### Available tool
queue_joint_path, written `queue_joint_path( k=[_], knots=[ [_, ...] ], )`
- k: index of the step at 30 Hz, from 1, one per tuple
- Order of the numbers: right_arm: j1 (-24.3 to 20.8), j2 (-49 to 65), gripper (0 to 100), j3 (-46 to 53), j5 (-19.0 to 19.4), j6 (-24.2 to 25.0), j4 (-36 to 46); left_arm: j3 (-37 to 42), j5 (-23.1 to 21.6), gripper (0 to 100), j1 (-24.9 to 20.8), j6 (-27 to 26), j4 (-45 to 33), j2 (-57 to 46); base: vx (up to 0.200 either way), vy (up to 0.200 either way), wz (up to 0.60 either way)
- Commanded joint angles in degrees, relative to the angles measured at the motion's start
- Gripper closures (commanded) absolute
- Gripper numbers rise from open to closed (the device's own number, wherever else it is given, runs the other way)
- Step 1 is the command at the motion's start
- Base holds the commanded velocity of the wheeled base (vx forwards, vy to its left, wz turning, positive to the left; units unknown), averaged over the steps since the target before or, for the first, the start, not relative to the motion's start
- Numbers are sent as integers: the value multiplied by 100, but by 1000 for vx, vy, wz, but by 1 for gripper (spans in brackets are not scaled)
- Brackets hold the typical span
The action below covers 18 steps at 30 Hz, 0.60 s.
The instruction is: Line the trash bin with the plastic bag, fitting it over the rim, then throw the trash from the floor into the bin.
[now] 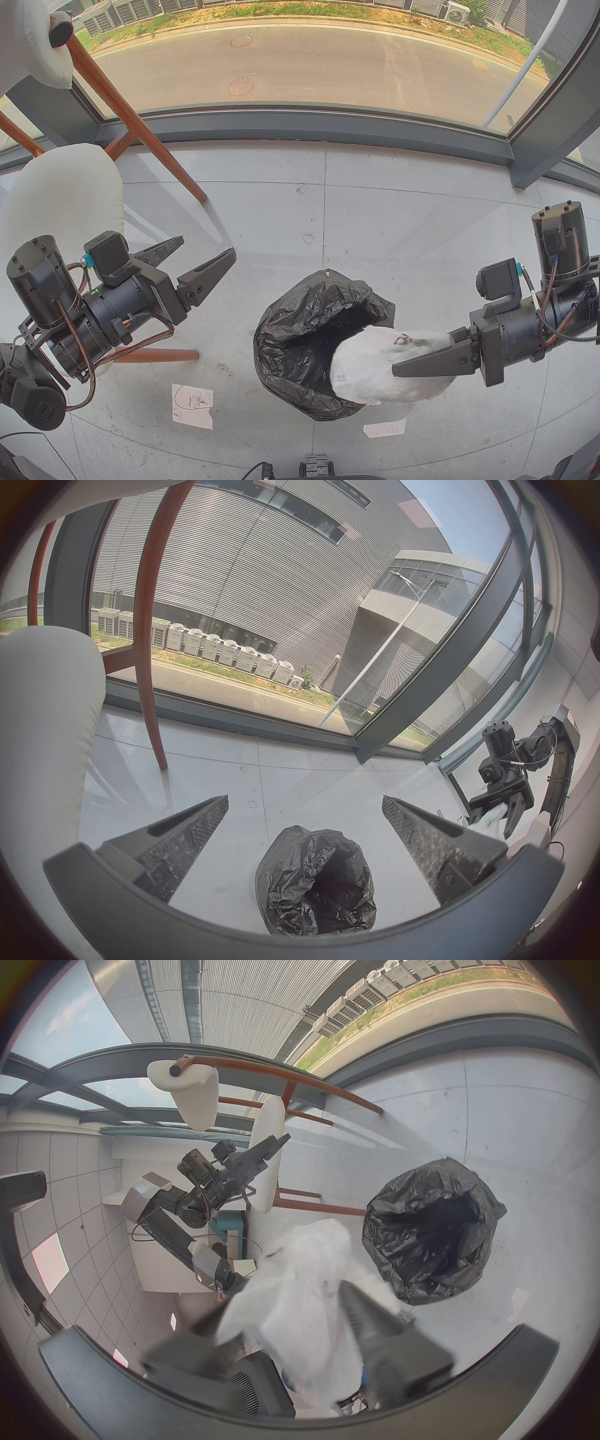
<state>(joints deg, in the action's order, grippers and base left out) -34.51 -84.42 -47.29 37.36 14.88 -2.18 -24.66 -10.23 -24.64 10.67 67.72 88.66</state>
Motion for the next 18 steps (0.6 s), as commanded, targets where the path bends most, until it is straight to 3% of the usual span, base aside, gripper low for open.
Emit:
queue_joint_path(
  k=[1, 11, 13, 16, 17, 18],
  knots=[
    [50, -57, 0, 0, -45, 14, -142, -30, 3, 0, 12, 23, -4, -16, 0, 0, 0],
    [621, 136, 0, -9, -449, 58, -494, -153, -23, 0, 275, 67, -22, -191, 0, 0, 0],
    [1148, 716, 0, 27, -625, 647, -520, -302, -58, 0, 583, 76, -48, -446, 0, 0, 0],
    [1298, 1024, 0, 123, -722, 1034, -520, -390, -137, 0, 680, 137, -39, -534, 0, 0, 0],
    [1395, 1463, 0, 343, -915, 1526, -520, -425, -208, 0, 715, 410, -13, -657, 0, 0, 0],
    [1395, 1463, 0, 343, -915, 1526, -520, -425, -208, 0, 715, 410, -13, -657, 0, 0, 0]
  ],
)
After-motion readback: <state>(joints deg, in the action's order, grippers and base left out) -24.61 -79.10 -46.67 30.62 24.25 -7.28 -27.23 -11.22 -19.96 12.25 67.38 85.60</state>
